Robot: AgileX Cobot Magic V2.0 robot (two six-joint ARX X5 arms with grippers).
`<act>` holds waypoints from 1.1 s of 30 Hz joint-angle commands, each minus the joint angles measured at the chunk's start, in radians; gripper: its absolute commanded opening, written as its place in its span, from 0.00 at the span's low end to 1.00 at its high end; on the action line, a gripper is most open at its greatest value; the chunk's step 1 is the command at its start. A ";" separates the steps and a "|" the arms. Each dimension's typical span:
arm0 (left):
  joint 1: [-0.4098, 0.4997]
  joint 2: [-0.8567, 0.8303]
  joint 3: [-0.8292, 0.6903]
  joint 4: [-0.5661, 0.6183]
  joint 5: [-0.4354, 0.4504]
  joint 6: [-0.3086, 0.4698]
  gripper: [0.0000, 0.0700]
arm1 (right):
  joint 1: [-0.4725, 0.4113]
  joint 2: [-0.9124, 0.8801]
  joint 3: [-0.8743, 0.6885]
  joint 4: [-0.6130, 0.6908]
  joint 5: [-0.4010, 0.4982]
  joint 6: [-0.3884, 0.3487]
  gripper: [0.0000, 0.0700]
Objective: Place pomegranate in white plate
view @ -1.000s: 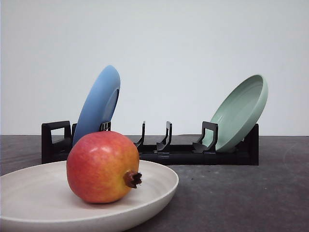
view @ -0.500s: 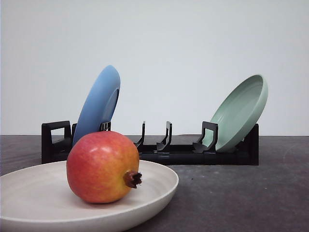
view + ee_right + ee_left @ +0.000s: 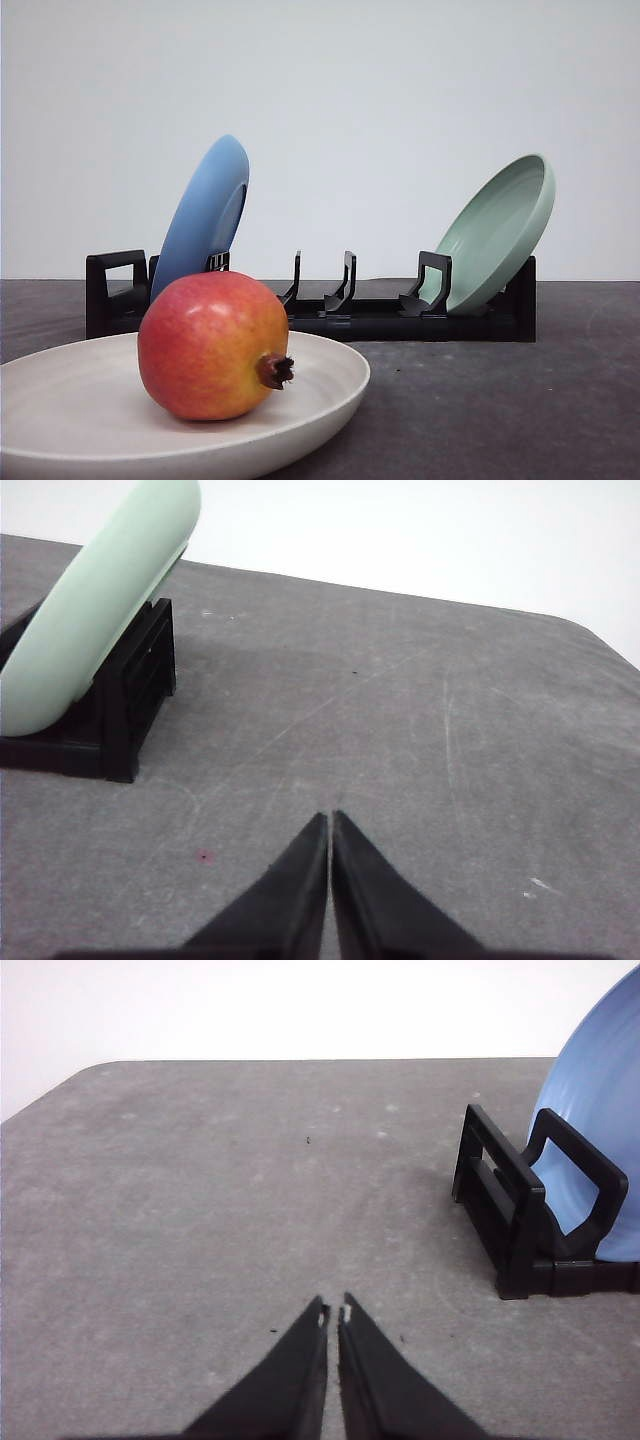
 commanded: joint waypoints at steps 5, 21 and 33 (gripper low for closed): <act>-0.002 -0.002 -0.010 -0.005 0.001 -0.007 0.00 | -0.002 -0.002 -0.005 0.008 0.000 0.003 0.00; -0.002 -0.002 -0.010 -0.005 0.001 -0.007 0.00 | -0.002 -0.002 -0.005 0.008 0.000 0.003 0.00; -0.002 -0.002 -0.010 -0.005 0.001 -0.007 0.00 | -0.002 -0.002 -0.005 0.008 0.000 0.003 0.00</act>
